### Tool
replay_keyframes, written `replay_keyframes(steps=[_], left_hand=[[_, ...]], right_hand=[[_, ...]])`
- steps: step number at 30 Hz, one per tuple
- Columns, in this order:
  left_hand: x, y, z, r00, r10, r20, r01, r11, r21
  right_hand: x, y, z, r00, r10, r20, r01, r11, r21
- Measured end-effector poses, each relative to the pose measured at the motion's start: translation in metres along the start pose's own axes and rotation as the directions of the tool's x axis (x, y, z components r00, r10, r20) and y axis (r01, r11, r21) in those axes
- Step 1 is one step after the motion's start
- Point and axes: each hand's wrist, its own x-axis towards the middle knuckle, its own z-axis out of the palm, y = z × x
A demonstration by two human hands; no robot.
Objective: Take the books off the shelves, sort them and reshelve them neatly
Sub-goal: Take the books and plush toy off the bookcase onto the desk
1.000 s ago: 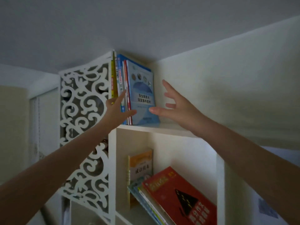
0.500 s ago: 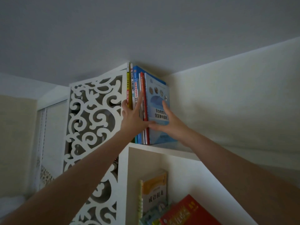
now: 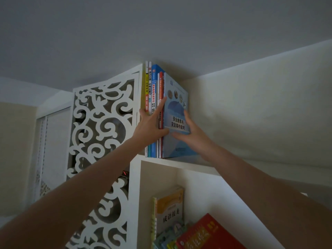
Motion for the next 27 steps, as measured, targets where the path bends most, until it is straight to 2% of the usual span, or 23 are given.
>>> replay_keyframes(steps=[4, 9, 12, 16, 20, 23, 27], left_hand=[[-0.015, 0.004, -0.023, 0.998, 0.063, 0.004, -0.063, 0.997, -0.054], [-0.038, -0.004, -0.07, 0.994, 0.105, 0.012, -0.1, 0.974, -0.204], [-0.051, -0.014, -0.093, 0.989, 0.131, 0.074, -0.1, 0.941, -0.324], [-0.067, -0.025, -0.109, 0.979, 0.174, 0.11, -0.089, 0.839, -0.537], [-0.08, -0.036, -0.113, 0.99, 0.118, 0.08, -0.033, 0.739, -0.673], [-0.087, -0.045, -0.114, 0.993, 0.084, 0.076, -0.007, 0.713, -0.701], [-0.094, -0.061, -0.116, 0.997, 0.018, 0.071, 0.037, 0.72, -0.693]], right_hand=[[-0.003, -0.001, -0.005, 0.999, -0.023, -0.037, 0.022, 1.0, -0.01], [-0.004, -0.008, -0.002, 0.997, -0.054, -0.059, 0.053, 0.998, -0.02], [-0.006, -0.017, -0.001, 0.994, -0.088, -0.062, 0.088, 0.996, -0.008], [-0.007, -0.023, -0.007, 0.987, -0.159, 0.029, 0.155, 0.982, 0.113], [-0.005, -0.029, -0.009, 0.986, -0.152, 0.062, 0.143, 0.98, 0.136], [0.0, -0.029, -0.004, 0.981, -0.117, 0.155, 0.104, 0.991, 0.089], [0.01, -0.02, 0.008, 0.968, -0.037, 0.25, 0.007, 0.993, 0.117]])
